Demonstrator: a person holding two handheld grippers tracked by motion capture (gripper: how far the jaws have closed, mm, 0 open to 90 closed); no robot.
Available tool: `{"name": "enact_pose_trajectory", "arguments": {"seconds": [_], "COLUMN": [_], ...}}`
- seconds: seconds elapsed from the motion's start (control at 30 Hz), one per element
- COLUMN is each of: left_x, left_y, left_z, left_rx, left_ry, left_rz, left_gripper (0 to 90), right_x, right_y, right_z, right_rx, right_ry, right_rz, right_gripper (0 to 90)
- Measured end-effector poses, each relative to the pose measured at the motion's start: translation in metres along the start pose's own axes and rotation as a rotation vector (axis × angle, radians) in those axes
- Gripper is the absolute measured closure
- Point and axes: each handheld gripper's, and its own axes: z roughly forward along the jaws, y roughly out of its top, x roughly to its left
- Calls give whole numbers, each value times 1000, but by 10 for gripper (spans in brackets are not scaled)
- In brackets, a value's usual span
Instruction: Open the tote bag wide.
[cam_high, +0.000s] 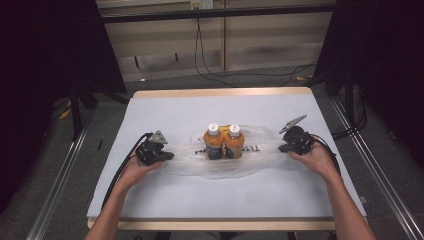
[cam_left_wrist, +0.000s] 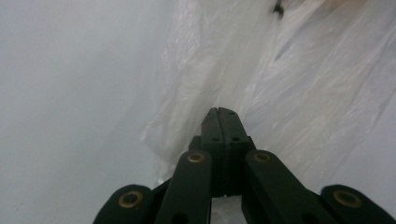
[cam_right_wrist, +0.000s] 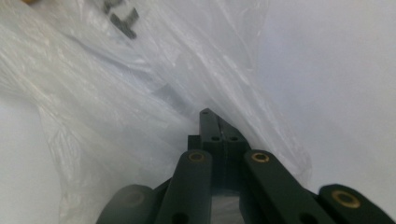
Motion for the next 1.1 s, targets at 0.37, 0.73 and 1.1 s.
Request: {"name": "enact_pose_trajectory", "arguments": {"seconds": [0.37, 0.73, 1.1], "left_x": [-16, -29, -55], "left_y": [14, 26, 43], "left_z": [-7, -23, -11], "left_rx": [-143, -262, -307], "left_ry": [-66, -99, -153], "left_rz": [-16, -20, 16], "left_gripper": [900, 887, 853], "right_x": [10, 10, 32], "right_y": [4, 6, 27], "right_z": [-9, -34, -40], "right_rx": [-135, -287, -377], "right_ry": [81, 142, 224], "right_rz": [-21, 17, -15], "right_gripper": [900, 900, 900]}}
